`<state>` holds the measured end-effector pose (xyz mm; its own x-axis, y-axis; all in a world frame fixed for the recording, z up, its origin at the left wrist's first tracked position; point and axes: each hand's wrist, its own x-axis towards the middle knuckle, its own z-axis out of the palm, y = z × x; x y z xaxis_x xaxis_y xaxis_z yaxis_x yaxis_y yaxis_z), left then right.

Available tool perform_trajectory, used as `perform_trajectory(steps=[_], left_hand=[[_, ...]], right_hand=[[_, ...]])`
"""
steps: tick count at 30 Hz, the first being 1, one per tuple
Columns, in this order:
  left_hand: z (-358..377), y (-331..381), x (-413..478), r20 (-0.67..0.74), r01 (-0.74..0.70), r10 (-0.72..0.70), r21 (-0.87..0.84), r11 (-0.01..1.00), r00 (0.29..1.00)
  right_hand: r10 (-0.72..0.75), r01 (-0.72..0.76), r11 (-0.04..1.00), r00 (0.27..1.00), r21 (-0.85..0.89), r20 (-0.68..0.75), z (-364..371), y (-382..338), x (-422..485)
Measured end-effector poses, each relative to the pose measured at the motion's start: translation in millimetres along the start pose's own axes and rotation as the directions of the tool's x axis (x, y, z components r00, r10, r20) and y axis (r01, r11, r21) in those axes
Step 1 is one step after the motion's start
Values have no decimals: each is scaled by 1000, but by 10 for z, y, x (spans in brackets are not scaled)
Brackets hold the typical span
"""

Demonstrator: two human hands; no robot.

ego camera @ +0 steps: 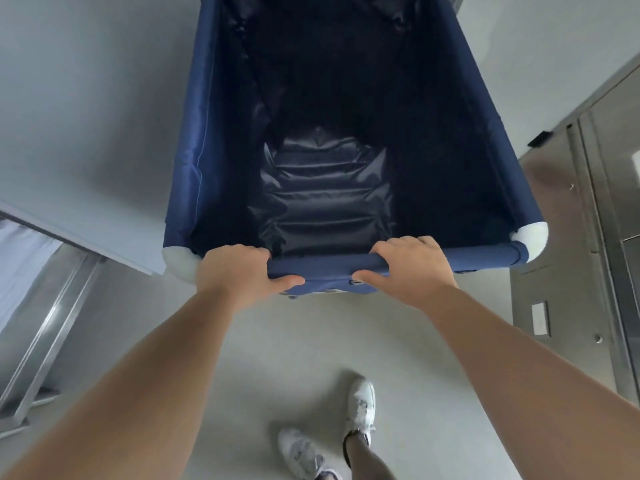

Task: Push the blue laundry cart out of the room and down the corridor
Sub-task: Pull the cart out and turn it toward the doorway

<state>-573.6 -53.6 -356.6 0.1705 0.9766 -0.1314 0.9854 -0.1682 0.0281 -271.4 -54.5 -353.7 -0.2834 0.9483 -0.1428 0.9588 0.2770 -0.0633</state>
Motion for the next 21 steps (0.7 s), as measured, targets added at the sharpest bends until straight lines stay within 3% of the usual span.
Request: perform_trajectory(steps=[10,21], left_hand=[[-169,-218,971,55,42,-41,-19,999,998],[-271,-501,2161,13,26,-26,13,1000,1000]], right_hand=[[-18,18,1000,1000,18,3,-196,217,964],[9,-8,1000,999,18,-51,-320,468,2148]])
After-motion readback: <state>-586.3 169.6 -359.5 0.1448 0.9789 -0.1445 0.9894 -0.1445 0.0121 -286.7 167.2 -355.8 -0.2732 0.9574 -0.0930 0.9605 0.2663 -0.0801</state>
